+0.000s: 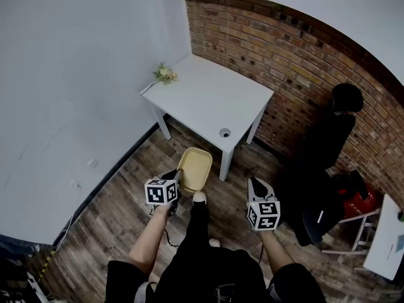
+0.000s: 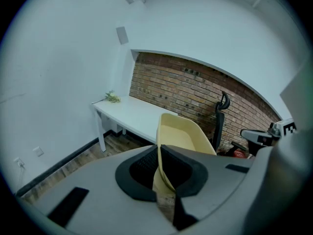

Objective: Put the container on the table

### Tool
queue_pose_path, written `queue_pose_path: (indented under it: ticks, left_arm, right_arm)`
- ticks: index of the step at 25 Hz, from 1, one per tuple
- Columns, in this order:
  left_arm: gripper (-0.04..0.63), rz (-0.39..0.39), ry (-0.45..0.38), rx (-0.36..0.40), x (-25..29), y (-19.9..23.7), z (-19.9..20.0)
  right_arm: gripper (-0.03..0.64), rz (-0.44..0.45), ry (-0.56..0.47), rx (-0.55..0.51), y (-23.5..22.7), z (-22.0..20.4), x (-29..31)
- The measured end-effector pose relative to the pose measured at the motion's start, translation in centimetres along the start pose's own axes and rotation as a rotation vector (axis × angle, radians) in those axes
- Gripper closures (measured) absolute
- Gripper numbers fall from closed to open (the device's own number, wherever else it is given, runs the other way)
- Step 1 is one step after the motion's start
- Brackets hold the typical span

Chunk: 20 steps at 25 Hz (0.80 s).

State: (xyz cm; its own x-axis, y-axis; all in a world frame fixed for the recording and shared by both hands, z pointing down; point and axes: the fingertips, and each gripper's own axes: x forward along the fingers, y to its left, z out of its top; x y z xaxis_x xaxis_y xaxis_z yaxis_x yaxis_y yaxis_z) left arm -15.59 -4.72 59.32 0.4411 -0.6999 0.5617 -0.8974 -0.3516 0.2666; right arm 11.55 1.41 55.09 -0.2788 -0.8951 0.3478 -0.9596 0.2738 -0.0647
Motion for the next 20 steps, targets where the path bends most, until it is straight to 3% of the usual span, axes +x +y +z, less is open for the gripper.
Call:
queue_pose_path:
  ticks: [7, 20]
  left_arm:
    - [0.568, -0.016, -0.002, 0.01, 4.3, 1.0, 3.8]
    - [0.568, -0.03, 0.02, -0.007, 13.9, 6.9, 11.1]
  right_arm:
    - [0.591, -0.004, 0.003, -0.005, -1.6, 2.0, 4.3]
    - [0.591, -0.001, 0.03, -0.008, -3.7, 6.2, 16.8]
